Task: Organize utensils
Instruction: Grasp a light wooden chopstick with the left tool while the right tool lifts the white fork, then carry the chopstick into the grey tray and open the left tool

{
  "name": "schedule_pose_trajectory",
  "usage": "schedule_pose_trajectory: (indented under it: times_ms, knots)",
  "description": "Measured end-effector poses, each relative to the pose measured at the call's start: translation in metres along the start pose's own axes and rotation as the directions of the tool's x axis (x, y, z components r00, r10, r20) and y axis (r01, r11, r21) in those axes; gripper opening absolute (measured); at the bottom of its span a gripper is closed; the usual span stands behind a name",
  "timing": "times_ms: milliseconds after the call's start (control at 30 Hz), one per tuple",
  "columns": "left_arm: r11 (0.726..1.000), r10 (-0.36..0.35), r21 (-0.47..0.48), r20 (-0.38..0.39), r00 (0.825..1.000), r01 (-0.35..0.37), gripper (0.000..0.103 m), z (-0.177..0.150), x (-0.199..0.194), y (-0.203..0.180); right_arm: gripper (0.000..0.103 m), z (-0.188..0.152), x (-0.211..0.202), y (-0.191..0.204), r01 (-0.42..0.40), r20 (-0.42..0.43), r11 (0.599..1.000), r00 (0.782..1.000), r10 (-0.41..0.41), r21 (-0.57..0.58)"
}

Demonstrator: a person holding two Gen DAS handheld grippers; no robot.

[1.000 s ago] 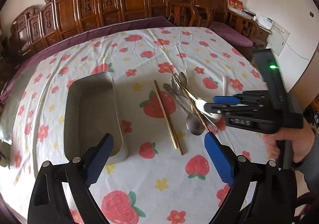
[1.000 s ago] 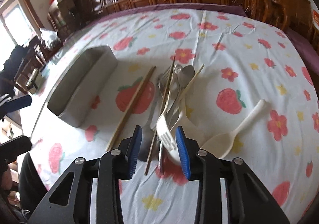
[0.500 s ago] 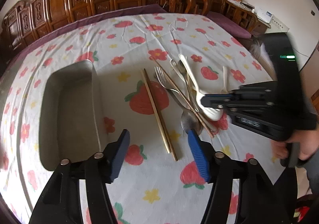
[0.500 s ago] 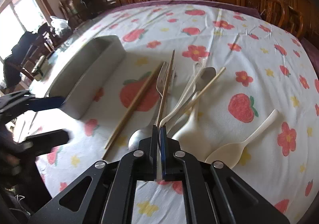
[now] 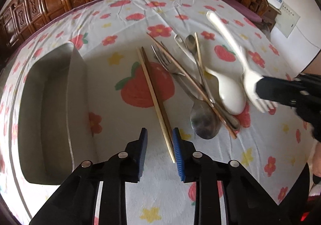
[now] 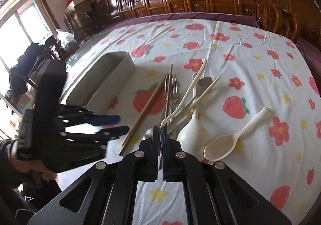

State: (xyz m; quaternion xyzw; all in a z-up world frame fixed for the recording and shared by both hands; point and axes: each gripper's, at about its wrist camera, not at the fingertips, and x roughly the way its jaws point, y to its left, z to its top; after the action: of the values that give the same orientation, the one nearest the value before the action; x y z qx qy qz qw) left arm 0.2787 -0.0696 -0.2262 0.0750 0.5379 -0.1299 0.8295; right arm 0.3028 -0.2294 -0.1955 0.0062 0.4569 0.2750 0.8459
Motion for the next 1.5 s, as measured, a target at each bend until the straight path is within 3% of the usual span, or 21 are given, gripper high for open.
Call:
schedule_pose_trajectory:
  times_ms: [700, 800, 867, 1000, 1500]
  knots:
    - [0.999, 0.041, -0.031, -0.036, 0.998, -0.042, 0.024, 0.017, 0.021, 0.0, 0.004, -0.007, -0.007, 0.004, 0.0, 0.012, 1.0, 1.0, 0.0, 0.011]
    - [0.998, 0.044, -0.041, -0.031, 0.999, -0.045, 0.017, 0.019, 0.023, 0.001, 0.004, -0.011, -0.007, 0.004, 0.011, 0.004, 1.0, 1.0, -0.012, 0.007]
    - [0.998, 0.024, -0.053, -0.032, 0.999, -0.026, 0.005, 0.021, 0.024, 0.002, 0.004, -0.012, -0.006, 0.004, 0.018, 0.0, 1.0, 1.0, -0.018, 0.007]
    - [0.996, -0.006, -0.092, -0.032, 0.999, 0.003, 0.004, 0.02, 0.023, 0.009, 0.004, -0.014, -0.006, 0.006, 0.031, -0.012, 0.999, 0.999, -0.031, 0.007]
    - [0.993, -0.013, -0.113, 0.095, 0.995, 0.023, 0.004, 0.015, -0.042, 0.032, 0.004, 0.005, -0.009, 0.041, 0.032, -0.001, 0.999, 0.999, -0.032, -0.028]
